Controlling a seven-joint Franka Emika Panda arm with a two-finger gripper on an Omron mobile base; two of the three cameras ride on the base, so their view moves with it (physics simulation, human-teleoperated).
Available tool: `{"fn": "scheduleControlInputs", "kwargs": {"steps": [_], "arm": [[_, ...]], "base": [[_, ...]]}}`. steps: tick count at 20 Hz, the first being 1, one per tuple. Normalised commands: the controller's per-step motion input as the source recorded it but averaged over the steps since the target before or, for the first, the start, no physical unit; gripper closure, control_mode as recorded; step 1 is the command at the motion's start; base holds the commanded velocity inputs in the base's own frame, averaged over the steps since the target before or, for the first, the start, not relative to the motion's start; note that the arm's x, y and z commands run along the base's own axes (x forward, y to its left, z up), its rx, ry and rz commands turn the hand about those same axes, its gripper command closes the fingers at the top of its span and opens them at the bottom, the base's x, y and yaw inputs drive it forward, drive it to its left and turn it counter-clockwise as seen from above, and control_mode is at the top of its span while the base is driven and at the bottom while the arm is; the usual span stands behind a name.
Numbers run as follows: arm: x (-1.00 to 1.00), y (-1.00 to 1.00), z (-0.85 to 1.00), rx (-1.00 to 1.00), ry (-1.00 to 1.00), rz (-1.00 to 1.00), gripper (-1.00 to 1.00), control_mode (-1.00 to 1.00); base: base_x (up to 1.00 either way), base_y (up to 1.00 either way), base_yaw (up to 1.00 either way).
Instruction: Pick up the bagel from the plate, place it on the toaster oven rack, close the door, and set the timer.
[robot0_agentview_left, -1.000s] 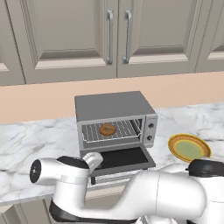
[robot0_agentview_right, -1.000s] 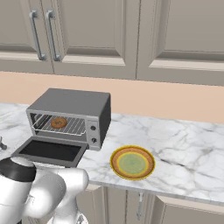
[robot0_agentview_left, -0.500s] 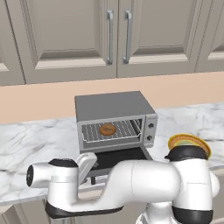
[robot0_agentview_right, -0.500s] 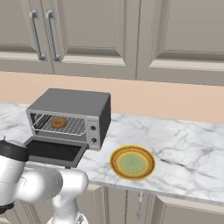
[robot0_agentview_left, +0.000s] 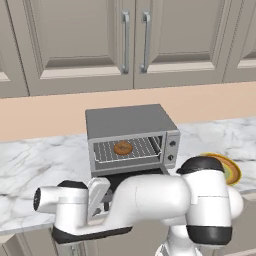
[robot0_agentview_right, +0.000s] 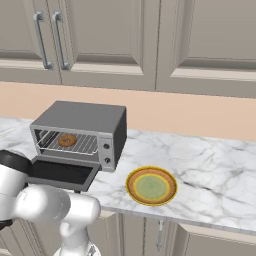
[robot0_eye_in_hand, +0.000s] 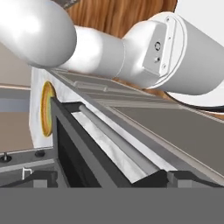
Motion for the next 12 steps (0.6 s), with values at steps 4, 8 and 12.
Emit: {"fn": "scheduleControlInputs", "kwargs": {"steps": [4,8,12], "arm": [[0.16,-0.09,0.0,0.0,0.0,0.04,-1.0,-1.0],[0.28,-0.04,-0.11,0.0,0.0,0.05,-1.0,-1.0],[0.25,-0.06,-0.22,-0.02,0.0,0.07,-1.0,-1.0]], "base": [[0.0,0.0,0.0],[0.0,0.0,0.0],[0.0,0.0,0.0]]}}
